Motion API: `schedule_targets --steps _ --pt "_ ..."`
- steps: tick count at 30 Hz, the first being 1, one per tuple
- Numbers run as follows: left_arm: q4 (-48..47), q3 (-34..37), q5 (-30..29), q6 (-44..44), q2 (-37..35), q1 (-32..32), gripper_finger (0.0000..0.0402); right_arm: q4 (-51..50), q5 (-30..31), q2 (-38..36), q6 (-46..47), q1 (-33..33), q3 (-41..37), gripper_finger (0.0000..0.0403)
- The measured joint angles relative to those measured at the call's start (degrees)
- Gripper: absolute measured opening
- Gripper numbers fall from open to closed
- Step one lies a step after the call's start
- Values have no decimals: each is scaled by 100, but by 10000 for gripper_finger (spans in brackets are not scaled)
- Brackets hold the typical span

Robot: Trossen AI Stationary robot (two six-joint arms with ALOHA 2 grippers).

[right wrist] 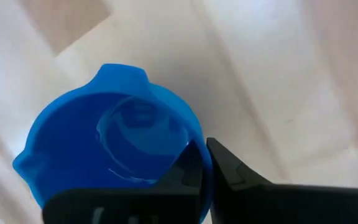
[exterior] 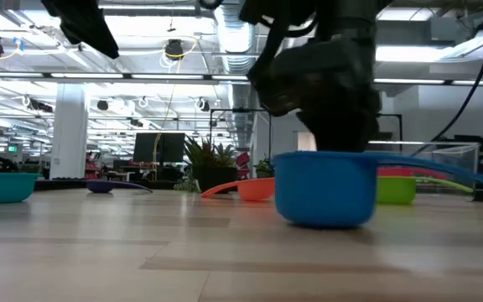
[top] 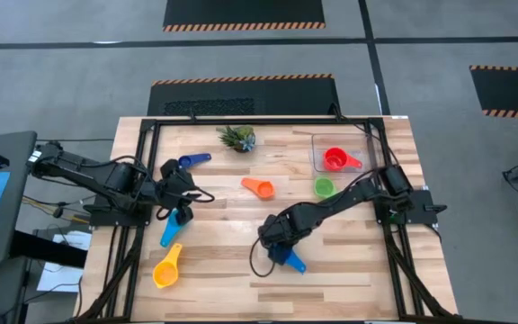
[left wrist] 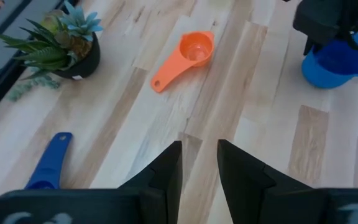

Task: Nest measuring cups in basket
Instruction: Stack the blue measuring cup on top of the red measuring cup in the transparent bin

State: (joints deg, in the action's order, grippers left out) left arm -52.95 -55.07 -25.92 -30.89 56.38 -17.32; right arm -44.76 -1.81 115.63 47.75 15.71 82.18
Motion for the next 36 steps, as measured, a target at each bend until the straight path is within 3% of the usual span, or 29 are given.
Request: schedule_targets --steps 9,20,24,27,31,36 --pt "-2 0 -40 0 -1 0 88 -872 154 -25 -900 -450 1115 7" --pt "-7 0 -182 2 -2 0 88 -4538 1991 -33 -1486 -1018 2837 7" --pt "-10 0 -313 2 -2 0 88 -4465 2212 -303 -1767 -1270 2858 7" --pt "-23 0 -328 2 -1 0 88 -4564 2714 -633 -1796 -1523 2836 7" --pt "-28 0 -330 2 0 0 88 -4507 3368 -1179 -1874 -1992 2545 7" --pt "-21 0 -409 2 -2 0 88 -4502 3713 -1903 -2124 -2683 1930 7"
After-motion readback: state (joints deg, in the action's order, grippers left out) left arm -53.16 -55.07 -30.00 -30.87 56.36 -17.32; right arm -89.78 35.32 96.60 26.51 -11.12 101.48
